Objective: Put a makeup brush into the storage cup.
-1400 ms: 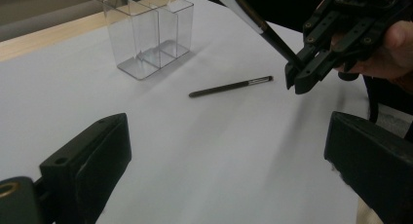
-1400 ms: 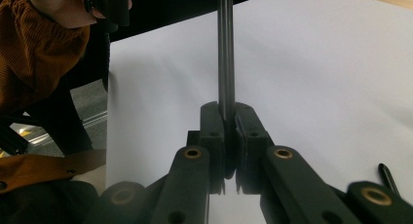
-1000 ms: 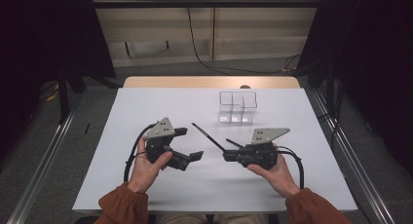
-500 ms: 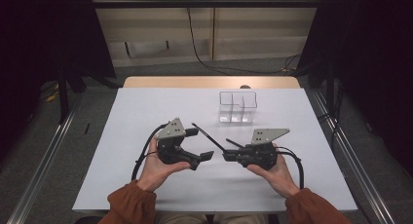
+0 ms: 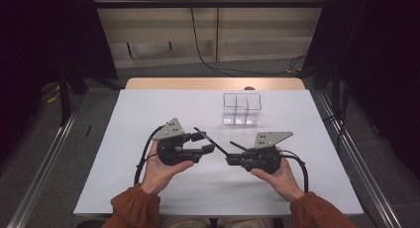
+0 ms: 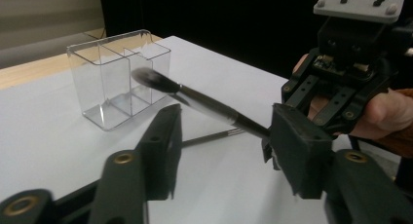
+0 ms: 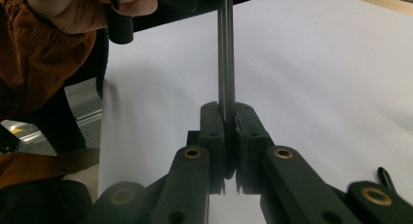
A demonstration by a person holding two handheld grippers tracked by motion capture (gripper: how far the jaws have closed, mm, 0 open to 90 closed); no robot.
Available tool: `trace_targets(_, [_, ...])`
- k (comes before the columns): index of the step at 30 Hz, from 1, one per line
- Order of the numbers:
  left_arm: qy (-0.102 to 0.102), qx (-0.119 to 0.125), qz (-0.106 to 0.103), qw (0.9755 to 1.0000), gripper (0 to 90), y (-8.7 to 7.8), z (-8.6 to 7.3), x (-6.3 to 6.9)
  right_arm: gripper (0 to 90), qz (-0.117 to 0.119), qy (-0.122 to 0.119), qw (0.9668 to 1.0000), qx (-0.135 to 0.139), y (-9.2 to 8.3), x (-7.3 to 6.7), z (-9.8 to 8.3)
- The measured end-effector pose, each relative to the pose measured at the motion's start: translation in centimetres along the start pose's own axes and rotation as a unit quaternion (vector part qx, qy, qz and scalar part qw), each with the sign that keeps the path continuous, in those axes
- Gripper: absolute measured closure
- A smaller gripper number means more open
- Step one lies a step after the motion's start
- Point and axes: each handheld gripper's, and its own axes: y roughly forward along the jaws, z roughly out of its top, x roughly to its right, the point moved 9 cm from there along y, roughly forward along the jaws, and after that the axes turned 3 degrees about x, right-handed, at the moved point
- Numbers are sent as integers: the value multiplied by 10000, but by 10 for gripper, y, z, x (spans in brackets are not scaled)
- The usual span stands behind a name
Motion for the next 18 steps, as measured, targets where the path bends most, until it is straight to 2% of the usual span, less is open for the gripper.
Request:
trace_targets(5, [-137, 128, -72, 9998, 565, -2, 4, 1, 846, 33, -17, 10000, -31, 2, -1, -1])
trace_targets(11, [-174, 182, -117, 9996, 611, -4, 7, 3, 846, 52, -45, 10000, -45, 2, -2, -2])
trace_targets(13, [-258, 244, -189, 9992, 611, -4, 9, 5, 846, 63, -68, 9999, -51, 3, -2, -2])
trace_targets(18, [-279, 281, -280, 9988, 651, -5, 12, 6, 846, 85, -138, 9998, -87, 3, -4, -2])
